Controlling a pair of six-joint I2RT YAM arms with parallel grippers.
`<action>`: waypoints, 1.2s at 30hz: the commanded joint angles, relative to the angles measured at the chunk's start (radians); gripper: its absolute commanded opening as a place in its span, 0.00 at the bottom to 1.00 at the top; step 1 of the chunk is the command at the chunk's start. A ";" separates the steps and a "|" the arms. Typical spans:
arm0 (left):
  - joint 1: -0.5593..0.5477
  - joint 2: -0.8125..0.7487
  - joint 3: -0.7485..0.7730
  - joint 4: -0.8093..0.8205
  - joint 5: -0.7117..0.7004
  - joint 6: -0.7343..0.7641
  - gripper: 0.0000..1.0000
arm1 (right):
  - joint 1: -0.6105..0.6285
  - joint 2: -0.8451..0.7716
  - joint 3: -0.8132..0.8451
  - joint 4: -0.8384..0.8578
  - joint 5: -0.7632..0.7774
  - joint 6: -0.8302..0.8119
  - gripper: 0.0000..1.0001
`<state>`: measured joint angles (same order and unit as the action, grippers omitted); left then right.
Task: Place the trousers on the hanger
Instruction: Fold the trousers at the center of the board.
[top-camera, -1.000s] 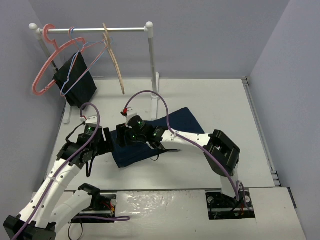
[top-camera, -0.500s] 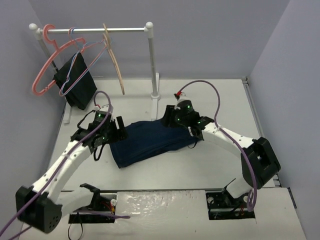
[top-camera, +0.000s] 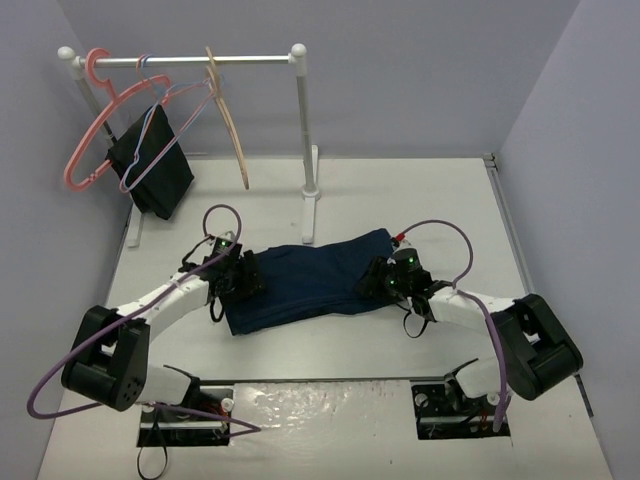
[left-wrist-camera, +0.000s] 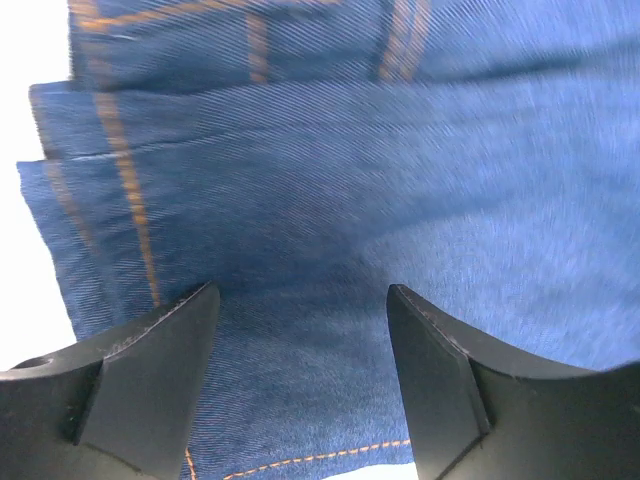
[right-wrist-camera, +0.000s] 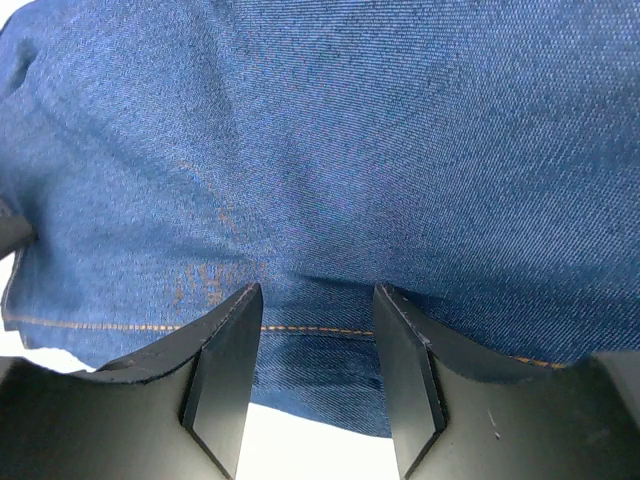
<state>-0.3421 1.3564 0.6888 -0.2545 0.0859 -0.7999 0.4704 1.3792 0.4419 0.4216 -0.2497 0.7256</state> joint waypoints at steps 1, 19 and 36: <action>0.108 -0.014 0.012 -0.077 -0.066 0.014 0.66 | 0.036 -0.116 -0.023 -0.163 0.063 0.037 0.48; -0.388 0.017 0.200 0.200 0.043 0.134 0.65 | -0.222 0.108 0.366 -0.105 -0.383 -0.247 0.48; -0.405 0.014 -0.141 0.289 -0.077 -0.010 0.64 | -0.492 0.467 0.352 0.202 -0.489 -0.298 0.48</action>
<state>-0.7463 1.3697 0.5624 0.1283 0.0575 -0.7889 0.0279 1.8284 0.7443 0.6048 -0.8200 0.4793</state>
